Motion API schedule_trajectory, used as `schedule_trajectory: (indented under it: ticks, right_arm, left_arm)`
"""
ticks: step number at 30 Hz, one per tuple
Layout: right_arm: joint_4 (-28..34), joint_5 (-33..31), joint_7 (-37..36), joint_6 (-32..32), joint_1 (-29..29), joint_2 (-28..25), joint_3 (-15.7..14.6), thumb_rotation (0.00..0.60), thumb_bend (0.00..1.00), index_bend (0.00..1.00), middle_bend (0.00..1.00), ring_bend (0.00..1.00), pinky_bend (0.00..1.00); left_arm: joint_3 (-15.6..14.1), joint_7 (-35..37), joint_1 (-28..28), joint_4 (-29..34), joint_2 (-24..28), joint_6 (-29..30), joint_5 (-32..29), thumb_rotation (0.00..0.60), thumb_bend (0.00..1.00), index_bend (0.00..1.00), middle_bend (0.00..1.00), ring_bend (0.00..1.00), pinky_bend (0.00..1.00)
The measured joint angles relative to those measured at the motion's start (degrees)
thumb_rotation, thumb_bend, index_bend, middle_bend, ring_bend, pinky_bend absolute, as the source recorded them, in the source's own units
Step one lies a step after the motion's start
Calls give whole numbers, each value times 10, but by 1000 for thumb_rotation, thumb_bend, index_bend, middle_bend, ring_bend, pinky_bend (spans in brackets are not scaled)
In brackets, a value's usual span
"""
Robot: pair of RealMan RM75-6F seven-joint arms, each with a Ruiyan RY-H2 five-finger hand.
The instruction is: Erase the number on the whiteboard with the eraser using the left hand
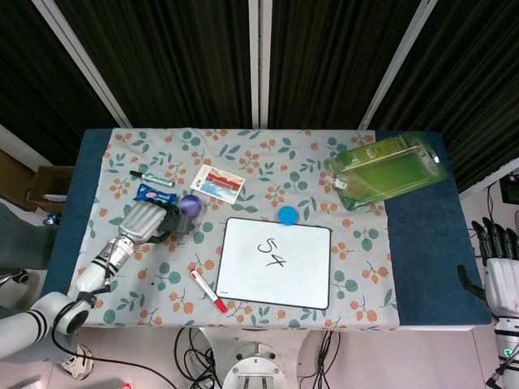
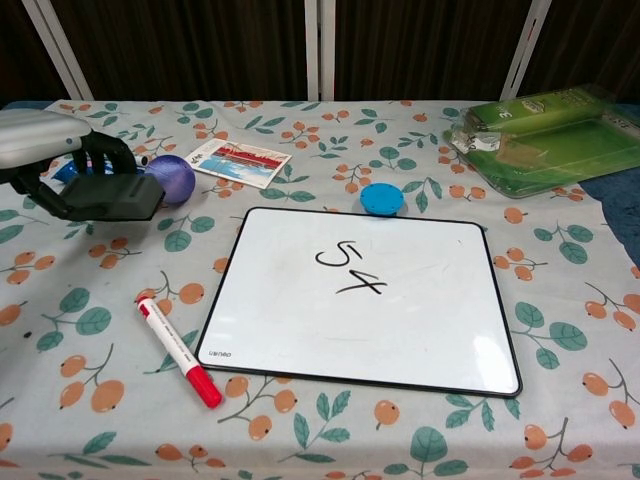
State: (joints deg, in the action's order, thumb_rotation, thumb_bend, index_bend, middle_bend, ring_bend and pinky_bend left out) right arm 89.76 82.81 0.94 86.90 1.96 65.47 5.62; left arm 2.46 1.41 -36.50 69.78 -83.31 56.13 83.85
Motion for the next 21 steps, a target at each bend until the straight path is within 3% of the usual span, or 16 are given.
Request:
schedule_trajectory:
  ticks: [5,11,16,21]
  right_arm:
    - [-1,0,-3,0,0,-1,0,600,279,0,0,0,0]
    - [-5,2,-8,-7,4,5,-1,600,280,0,0,0,0]
    - [-6,7,-13,-3,4,7,-2,600,279,0,0,0,0]
    - [-4,9,-21,7,0,3,0,600,280,0,0,0,0]
  left_arm:
    - [-4,1,15,26,24,40,16,600,338,593,562,506,475]
    - [-8,-31,27,112,67,54,20,600,338,606,573,517,488]
    - [-13,-96,24,200,84,39,16,600,338,620,587,527,492]
    - [-15,-188,6,262,70,7,11,600,338,627,592,532,493]
